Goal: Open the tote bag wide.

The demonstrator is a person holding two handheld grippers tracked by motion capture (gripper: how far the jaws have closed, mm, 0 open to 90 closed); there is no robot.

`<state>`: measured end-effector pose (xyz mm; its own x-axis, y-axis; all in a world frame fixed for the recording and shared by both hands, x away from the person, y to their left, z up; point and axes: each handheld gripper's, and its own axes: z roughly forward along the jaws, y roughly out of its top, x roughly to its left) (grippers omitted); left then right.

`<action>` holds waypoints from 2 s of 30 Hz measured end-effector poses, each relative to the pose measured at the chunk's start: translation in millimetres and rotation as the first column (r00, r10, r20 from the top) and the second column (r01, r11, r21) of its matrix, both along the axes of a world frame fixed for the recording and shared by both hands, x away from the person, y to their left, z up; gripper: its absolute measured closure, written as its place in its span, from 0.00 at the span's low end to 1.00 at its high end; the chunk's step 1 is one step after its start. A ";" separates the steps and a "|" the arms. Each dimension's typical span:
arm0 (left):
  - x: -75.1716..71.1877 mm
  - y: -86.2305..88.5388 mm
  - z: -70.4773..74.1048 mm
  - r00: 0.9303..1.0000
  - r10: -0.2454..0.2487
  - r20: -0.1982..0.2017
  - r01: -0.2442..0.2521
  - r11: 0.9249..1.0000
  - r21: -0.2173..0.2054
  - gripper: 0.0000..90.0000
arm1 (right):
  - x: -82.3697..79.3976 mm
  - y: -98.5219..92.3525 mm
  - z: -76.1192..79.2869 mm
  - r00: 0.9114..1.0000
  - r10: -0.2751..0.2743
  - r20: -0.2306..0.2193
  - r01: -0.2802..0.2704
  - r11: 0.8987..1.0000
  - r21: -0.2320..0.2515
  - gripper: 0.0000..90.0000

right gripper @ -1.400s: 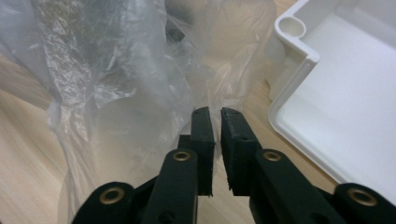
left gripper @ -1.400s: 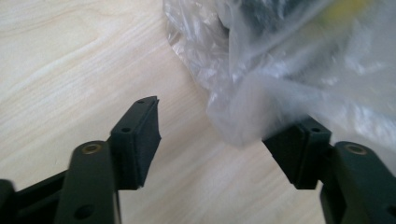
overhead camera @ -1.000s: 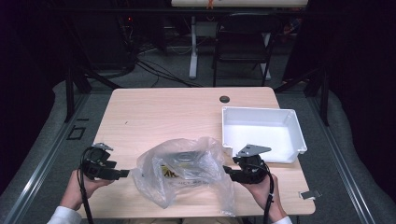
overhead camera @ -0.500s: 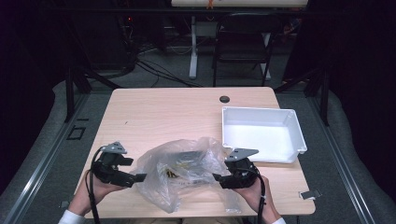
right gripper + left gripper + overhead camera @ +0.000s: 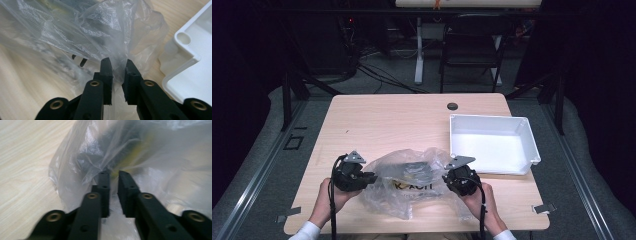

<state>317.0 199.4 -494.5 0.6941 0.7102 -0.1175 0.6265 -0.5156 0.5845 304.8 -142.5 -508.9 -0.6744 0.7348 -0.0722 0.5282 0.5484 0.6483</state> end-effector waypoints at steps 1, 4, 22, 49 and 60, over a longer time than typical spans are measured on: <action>0.9 -1.2 -2.1 1.000 -0.002 -0.002 0.002 1.000 0.006 0.92 | 0.0 0.0 0.0 1.000 0.000 0.000 0.000 1.000 0.000 0.92; 2.6 -3.1 -4.2 1.000 -0.007 0.004 0.007 1.000 0.017 1.00 | 3.2 0.5 0.1 1.000 -0.005 0.015 0.005 1.000 0.007 0.93; 14.0 9.5 1.5 0.997 0.051 0.050 -0.051 0.999 0.008 0.98 | 16.0 1.2 2.1 0.999 -0.028 0.035 0.027 0.999 0.036 0.94; 5.3 -13.6 -22.2 1.000 0.000 -0.011 0.001 0.995 0.103 0.74 | 13.6 2.9 -3.7 1.000 -0.021 0.016 0.020 0.999 0.037 0.94; 6.5 6.1 -7.5 1.000 -0.002 -0.011 0.001 0.999 -0.049 0.94 | 14.4 0.1 0.1 0.999 -0.035 0.040 0.033 0.998 0.051 0.93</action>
<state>323.5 205.5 -502.0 0.6935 0.7024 -0.1601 0.6325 -0.4872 0.6021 319.3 -142.4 -508.7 -0.6462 0.7607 -0.0614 0.5186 0.4967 0.6959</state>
